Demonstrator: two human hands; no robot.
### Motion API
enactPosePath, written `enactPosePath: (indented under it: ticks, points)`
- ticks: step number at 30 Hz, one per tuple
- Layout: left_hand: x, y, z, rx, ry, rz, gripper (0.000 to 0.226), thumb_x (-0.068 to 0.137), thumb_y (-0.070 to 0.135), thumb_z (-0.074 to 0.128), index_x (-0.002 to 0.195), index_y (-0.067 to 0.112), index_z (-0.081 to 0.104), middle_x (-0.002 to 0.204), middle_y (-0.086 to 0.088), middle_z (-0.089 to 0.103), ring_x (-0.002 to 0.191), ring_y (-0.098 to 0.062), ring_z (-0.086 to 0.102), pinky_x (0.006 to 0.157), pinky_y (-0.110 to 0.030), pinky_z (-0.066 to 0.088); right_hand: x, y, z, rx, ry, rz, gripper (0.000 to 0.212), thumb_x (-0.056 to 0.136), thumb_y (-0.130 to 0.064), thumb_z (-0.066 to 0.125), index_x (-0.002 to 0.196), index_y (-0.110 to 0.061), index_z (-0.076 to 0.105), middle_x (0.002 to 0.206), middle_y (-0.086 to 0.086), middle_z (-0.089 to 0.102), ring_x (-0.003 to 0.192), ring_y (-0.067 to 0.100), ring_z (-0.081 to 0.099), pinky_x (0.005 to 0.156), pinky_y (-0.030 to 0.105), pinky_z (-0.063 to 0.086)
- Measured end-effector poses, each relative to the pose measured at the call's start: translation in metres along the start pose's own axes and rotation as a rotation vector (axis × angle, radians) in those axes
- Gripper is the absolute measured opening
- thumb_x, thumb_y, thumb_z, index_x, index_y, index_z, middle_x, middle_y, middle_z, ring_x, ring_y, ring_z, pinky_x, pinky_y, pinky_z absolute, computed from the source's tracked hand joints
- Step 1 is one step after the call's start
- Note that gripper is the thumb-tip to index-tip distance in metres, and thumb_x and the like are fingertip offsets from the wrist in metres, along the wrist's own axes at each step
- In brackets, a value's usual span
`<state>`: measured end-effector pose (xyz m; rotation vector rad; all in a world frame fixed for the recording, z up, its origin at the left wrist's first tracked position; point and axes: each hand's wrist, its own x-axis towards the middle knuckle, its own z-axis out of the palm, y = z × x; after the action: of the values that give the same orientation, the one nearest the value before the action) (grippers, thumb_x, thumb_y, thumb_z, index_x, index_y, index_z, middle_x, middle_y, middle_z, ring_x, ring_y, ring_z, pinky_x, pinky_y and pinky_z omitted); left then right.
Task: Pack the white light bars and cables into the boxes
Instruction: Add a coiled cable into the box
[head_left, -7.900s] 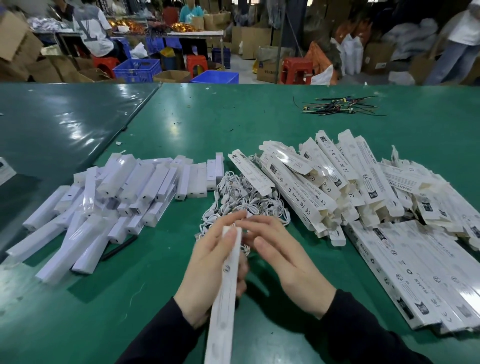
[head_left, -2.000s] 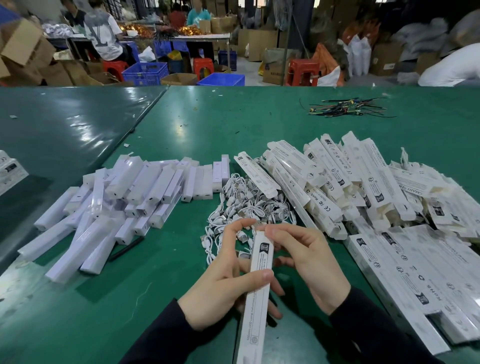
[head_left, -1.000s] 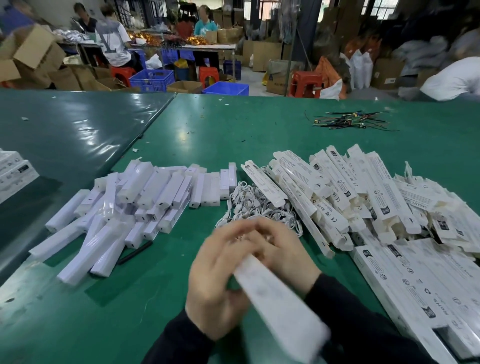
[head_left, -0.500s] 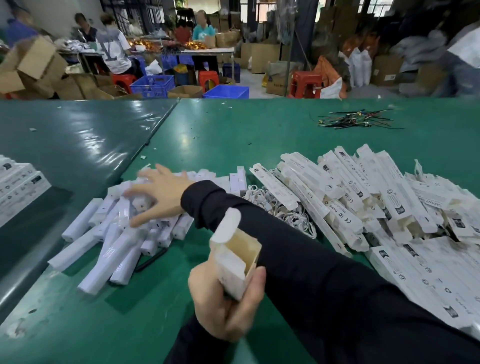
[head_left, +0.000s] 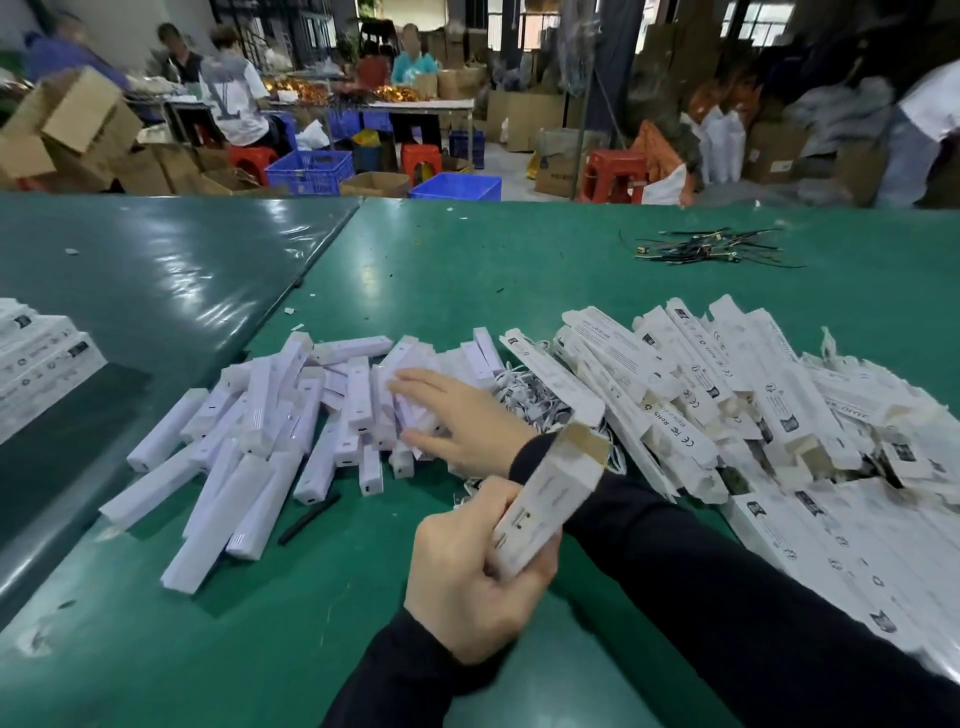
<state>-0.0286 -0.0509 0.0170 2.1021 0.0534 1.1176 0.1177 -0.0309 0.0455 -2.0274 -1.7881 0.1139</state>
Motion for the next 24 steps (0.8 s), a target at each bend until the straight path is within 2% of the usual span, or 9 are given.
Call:
enactPosePath:
  ticks: [2,5,7,9,11,13,15,19,24]
  points:
    - [-0.002,-0.008,0.001,0.010,-0.021,-0.019,0.012,0.078,0.025,0.065,0.080,0.024,0.054,0.065,0.010,0.051,0.051,-0.003,0.043,0.048,-0.016,0.036,-0.018,0.003,-0.008,0.244,0.139,0.154,0.050,0.101,-0.029,0.051,0.147,-0.013,0.040,0.148,0.007,0.047,0.129,0.021,0.050,0.109,0.033,0.037]
    - [0.002,-0.015,-0.001,0.081,-0.020,-0.133,0.012,0.074,0.032,0.063,0.082,0.026,0.055,0.062,0.011,0.052,0.051,-0.004,0.044,0.048,-0.016,0.037,-0.053,0.010,-0.023,0.733,0.480,0.380,0.026,0.095,-0.021,0.061,0.121,-0.019,0.063,0.116,0.003,0.068,0.095,0.015,0.070,0.080,0.027,0.057]
    - [0.005,-0.017,-0.003,0.150,-0.020,-0.194,0.015,0.076,0.038,0.063,0.085,0.031,0.054,0.061,0.014,0.057,0.051,-0.004,0.050,0.048,-0.020,0.043,-0.082,0.021,-0.033,0.960,0.593,0.526,0.017,0.090,-0.014,0.067,0.107,-0.015,0.068,0.098,0.004,0.073,0.079,0.009,0.072,0.064,0.020,0.057]
    - [0.008,-0.016,-0.006,0.153,0.004,-0.247,0.020,0.080,0.051,0.059,0.089,0.034,0.054,0.065,0.013,0.062,0.051,-0.005,0.055,0.044,-0.021,0.045,-0.111,0.027,-0.040,1.197,0.608,0.656,0.026,0.084,-0.010,0.071,0.110,-0.010,0.065,0.088,0.008,0.076,0.074,0.013,0.073,0.062,0.018,0.055]
    - [0.011,-0.013,-0.008,0.089,0.033,-0.289,0.028,0.085,0.063,0.049,0.096,0.039,0.054,0.080,0.021,0.066,0.055,-0.002,0.059,0.045,-0.012,0.041,-0.136,0.029,-0.041,1.402,0.620,0.721,0.045,0.072,-0.006,0.076,0.115,-0.008,0.061,0.086,0.012,0.076,0.070,0.016,0.071,0.060,0.019,0.055]
    - [0.012,-0.010,-0.007,0.012,0.030,-0.329,0.033,0.089,0.064,0.042,0.105,0.039,0.055,0.085,0.028,0.065,0.061,0.002,0.061,0.050,-0.008,0.039,-0.152,0.024,-0.041,1.474,0.598,0.744,0.062,0.056,-0.007,0.082,0.114,-0.009,0.061,0.084,0.013,0.075,0.063,0.013,0.068,0.052,0.018,0.052]
    - [0.012,-0.011,-0.006,-0.025,-0.005,-0.369,0.034,0.090,0.061,0.045,0.098,0.030,0.057,0.074,0.026,0.062,0.056,0.002,0.053,0.049,-0.009,0.035,-0.159,0.020,-0.042,1.479,0.591,0.743,0.067,0.042,-0.012,0.087,0.106,-0.011,0.068,0.083,0.009,0.075,0.057,0.012,0.064,0.046,0.017,0.049]
    - [0.011,-0.012,-0.002,-0.123,-0.113,-0.496,0.025,0.080,0.046,0.066,0.076,0.024,0.057,0.064,0.010,0.059,0.051,-0.003,0.047,0.048,-0.016,0.039,-0.161,0.017,-0.047,1.542,0.605,0.650,0.030,0.045,-0.010,0.085,0.072,-0.018,0.077,0.073,-0.001,0.068,0.051,0.007,0.048,0.041,0.016,0.039]
    - [0.014,-0.010,-0.005,-0.398,-0.205,-0.698,0.018,0.071,0.030,0.078,0.083,0.029,0.063,0.076,-0.007,0.068,0.046,-0.027,0.060,0.046,-0.033,0.053,-0.165,0.022,-0.049,1.639,0.602,0.656,0.037,0.051,-0.001,0.080,0.085,-0.014,0.079,0.077,0.003,0.071,0.055,0.008,0.055,0.043,0.015,0.045]
